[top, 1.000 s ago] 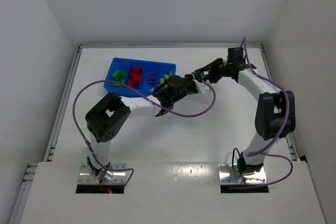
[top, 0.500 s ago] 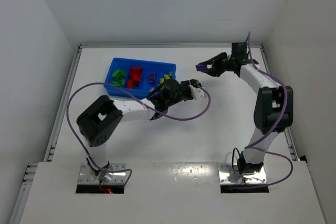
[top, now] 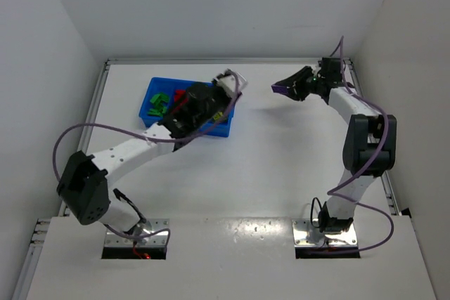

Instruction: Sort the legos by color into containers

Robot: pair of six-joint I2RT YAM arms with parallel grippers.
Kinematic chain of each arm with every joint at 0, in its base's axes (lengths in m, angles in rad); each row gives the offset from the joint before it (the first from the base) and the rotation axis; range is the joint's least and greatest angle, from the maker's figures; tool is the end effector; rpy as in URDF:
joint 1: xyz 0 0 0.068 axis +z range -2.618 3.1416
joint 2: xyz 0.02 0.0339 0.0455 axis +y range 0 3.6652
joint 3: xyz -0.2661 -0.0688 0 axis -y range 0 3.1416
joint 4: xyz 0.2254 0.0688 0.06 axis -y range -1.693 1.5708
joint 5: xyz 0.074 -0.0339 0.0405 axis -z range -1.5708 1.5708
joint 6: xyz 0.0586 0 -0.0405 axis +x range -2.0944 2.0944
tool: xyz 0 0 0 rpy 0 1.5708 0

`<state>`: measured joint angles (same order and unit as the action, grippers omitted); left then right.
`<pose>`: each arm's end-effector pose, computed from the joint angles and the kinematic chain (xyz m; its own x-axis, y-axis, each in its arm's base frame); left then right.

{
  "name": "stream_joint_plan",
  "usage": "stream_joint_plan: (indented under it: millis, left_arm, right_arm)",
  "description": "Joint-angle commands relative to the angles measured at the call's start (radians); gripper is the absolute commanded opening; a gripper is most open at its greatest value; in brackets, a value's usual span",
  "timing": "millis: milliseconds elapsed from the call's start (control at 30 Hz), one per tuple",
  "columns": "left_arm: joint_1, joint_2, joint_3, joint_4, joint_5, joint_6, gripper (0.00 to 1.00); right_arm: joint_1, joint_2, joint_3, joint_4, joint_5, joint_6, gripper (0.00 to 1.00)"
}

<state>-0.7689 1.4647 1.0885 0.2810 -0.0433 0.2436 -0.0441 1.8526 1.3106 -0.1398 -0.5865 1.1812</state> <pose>0.2572 -0.2453 0.3385 0.0938 0.2446 -0.9651 0.6606 0.7099 0.2441 0.4144 0.0142 0.2268 -0.6023 0.7978 0.0277 0.4333 0.2975 0.8507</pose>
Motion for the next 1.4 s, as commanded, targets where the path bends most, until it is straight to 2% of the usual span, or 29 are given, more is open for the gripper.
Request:
stream_joint_plan:
  millis: [0,33,167,333,467,700,800,867,967,1133,1167,1200,1300,1367]
  left_arm:
    - [0.112,-0.063,0.054,-0.238,-0.173,-0.212,0.00]
    - [0.191,-0.063,0.041,-0.261,-0.206,-0.243,0.00]
    - [0.382,-0.044,0.063,-0.412,-0.207,-0.391,0.00]
    - [0.583,0.003,0.040,-0.433,-0.135,-0.529,0.00]
    - [0.671,0.054,0.040,-0.442,-0.024,-0.564,0.00]
    - [0.727,0.146,0.068,-0.451,0.062,-0.583,0.00]
    - [0.738,0.177,0.082,-0.462,0.062,-0.583,0.14]
    - [0.738,0.209,0.094,-0.462,0.071,-0.583,0.32]
    - [0.747,0.218,0.114,-0.471,0.039,-0.593,0.48]
    - [0.776,0.250,0.123,-0.471,0.017,-0.593,0.51]
    - [0.786,0.250,0.132,-0.471,0.042,-0.593,0.64]
    - [0.786,0.250,0.133,-0.471,0.042,-0.593,0.71]
    - [0.786,0.241,0.152,-0.461,0.133,-0.584,0.80]
    - [0.786,0.198,0.152,-0.422,0.175,-0.584,0.80]
  right_arm:
    - [0.050,-0.084,-0.008,0.055,-0.074,-0.222,0.00]
    - [0.061,-0.098,-0.008,0.074,-0.087,-0.247,0.00]
    - [0.127,-0.098,0.038,0.112,-0.105,-0.366,0.00]
    - [0.229,-0.069,0.147,0.124,-0.136,-0.529,0.00]
    - [0.285,-0.017,0.231,0.143,-0.136,-0.565,0.00]
    - [0.352,0.106,0.358,0.200,-0.154,-0.565,0.00]
    - [0.378,0.167,0.420,0.209,-0.154,-0.574,0.00]
    - [0.394,0.195,0.460,0.218,-0.142,-0.574,0.00]
    - [0.429,0.247,0.506,0.218,-0.116,-0.606,0.00]
    - [0.480,0.327,0.570,0.218,-0.096,-0.644,0.00]
    - [0.493,0.350,0.585,0.218,-0.084,-0.653,0.00]
    - [0.506,0.362,0.598,0.218,-0.084,-0.654,0.00]
    - [0.530,0.407,0.628,0.194,-0.059,-0.719,0.00]
    - [0.541,0.430,0.642,0.169,-0.049,-0.745,0.00]
